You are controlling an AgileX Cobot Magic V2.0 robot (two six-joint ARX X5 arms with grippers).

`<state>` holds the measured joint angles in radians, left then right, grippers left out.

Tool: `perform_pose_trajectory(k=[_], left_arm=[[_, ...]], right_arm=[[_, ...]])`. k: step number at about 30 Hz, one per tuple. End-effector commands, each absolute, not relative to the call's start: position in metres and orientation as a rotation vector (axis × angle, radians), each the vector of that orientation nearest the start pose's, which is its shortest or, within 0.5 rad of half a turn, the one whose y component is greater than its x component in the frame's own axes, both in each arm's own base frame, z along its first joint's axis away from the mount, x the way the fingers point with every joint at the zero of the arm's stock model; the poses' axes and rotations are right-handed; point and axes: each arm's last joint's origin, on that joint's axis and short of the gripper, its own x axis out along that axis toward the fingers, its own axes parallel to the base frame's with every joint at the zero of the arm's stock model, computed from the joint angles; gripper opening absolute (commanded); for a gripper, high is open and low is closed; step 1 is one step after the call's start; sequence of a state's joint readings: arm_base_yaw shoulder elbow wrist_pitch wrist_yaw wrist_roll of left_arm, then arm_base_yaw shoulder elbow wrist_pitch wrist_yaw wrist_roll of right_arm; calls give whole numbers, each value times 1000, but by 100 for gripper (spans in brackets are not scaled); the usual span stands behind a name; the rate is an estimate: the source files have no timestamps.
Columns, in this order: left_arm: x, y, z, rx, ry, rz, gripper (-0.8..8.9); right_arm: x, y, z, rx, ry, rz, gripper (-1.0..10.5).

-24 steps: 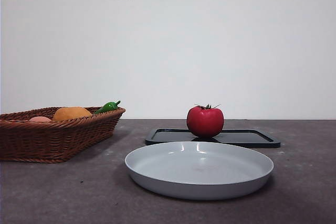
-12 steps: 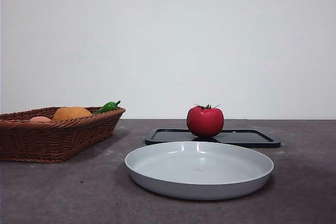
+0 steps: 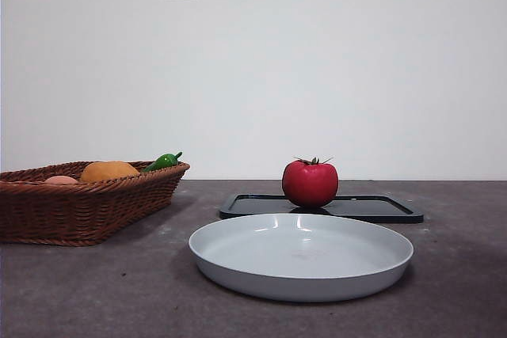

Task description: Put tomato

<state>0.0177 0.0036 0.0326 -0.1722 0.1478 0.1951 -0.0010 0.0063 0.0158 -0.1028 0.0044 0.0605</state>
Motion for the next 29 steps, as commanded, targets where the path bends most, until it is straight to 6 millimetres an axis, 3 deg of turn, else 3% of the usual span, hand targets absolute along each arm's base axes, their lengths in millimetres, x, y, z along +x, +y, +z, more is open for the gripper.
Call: perform_pose_trajectory(k=[1, 29], left_arm=[[95, -2, 150, 175, 159, -141, 8], [95, -2, 150, 175, 159, -141, 8]], right_arm=[[96, -1, 154, 73, 130, -16, 17], [96, -1, 152, 71, 150, -16, 17]])
